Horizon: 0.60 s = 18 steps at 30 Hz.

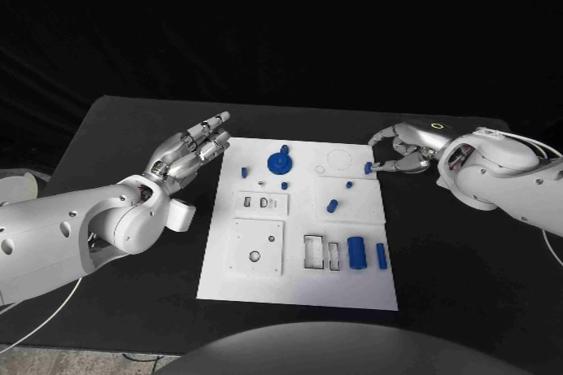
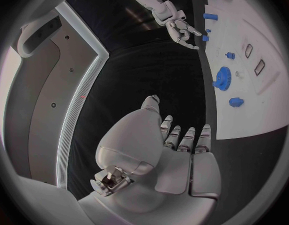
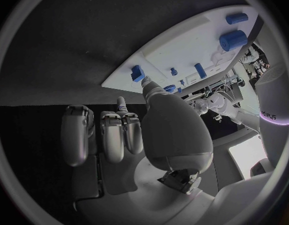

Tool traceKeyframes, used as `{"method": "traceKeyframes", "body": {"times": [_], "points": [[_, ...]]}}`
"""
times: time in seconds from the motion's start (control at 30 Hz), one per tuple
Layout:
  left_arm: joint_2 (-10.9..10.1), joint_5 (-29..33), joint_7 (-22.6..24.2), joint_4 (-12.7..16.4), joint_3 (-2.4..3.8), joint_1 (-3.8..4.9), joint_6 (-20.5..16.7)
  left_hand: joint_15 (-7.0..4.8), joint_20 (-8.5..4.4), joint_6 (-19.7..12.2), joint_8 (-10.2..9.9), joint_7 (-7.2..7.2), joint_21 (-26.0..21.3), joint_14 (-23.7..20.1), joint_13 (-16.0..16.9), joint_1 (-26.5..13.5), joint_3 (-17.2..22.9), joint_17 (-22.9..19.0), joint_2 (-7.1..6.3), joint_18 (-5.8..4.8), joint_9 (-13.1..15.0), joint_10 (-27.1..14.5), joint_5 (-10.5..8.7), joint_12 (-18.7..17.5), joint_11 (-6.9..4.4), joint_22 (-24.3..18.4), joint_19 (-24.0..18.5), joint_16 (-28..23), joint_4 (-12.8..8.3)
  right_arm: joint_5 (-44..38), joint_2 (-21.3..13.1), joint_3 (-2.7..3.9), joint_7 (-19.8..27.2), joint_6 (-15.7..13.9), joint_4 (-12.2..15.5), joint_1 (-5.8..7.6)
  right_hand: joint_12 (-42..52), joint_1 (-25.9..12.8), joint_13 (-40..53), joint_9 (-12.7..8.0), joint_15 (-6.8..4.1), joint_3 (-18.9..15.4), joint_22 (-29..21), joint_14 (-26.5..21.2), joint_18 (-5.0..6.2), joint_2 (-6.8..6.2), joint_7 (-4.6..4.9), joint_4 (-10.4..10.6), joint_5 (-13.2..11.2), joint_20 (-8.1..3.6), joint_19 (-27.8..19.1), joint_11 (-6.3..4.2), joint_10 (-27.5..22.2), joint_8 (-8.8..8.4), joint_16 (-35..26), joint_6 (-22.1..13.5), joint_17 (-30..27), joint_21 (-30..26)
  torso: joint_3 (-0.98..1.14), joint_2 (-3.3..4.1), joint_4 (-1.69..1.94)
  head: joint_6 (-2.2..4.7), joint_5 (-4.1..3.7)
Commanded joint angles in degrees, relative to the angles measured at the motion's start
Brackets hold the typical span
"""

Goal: Assemble the parts on the task board

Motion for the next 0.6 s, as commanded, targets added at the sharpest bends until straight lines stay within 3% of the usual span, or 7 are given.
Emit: {"method": "traceKeyframes", "body": {"times": [0.03, 0.23, 0.6], "points": [[0.1, 0.0, 0.4, 0.0, 0.03, 0.0, 1.0, 0.48, 0.18, 0.0, 0.2, 0.43, 0.3, 0.1, 0.1, 0.6, 0.2, 0.1, 0.04, 1.03, 0.0, -0.2, 0.23, 0.3, 0.39, 0.1, 0.1, 0.3, -0.2, 0.9, -0.1, 0.02, 1.1, -0.3, 0.1, -0.18, 0.2, 0.1, 15.1, 0.1, -0.2, -0.1, 9.5, 6.0, -0.6, -0.66, 0.15, 0.5, -0.2, -0.14, 0.4, -0.27, 6.0, 0.26, 0.2, 0.4, 15.1, -0.4, 0.04, -0.01, 0.01, 0.01, 0.01], [0.0, 0.0, 0.4, 0.0, 0.03, -0.01, 1.0, 0.48, 0.18, 0.0, 0.2, 0.43, 0.3, 0.1, 0.1, 0.6, 0.2, 0.1, 0.04, 1.03, 0.0, -0.2, 0.23, 0.3, 0.39, 0.1, 0.1, 0.3, -0.2, 1.1, -0.6, 0.02, 1.3, -0.5, 0.8, -0.76, 0.2, 1.0, 15.1, 1.1, -0.19, -0.1, 9.6, 6.0, -0.6, -0.92, 0.14, 1.6, 0.4, -0.12, 0.4, -0.26, 6.0, 1.98, 0.2, 1.0, 15.1, -0.4, 0.03, 0.02, -0.05, 0.01, 0.02], [-0.1, 0.1, 0.1, -0.3, 0.03, -0.04, 1.3, 0.51, 0.2, -0.1, 0.2, 0.45, 0.3, 0.1, 0.1, 0.6, 0.3, 0.1, 0.11, 1.03, 0.0, -0.2, 0.27, 0.3, 0.42, 0.1, 0.1, 0.3, -0.2, 1.0, -0.1, 0.02, 0.8, -1.4, 0.8, -1.76, 0.2, 3.6, 15.1, 4.4, -0.11, 0.2, 9.7, 6.0, -0.54, -0.26, 0.3, 1.5, 5.8, -0.06, 0.3, -0.13, 6.0, 6.96, 0.2, 0.0, 15.1, -0.9, 0.06, 0.12, 0.09, 0.01, -0.19]]}}
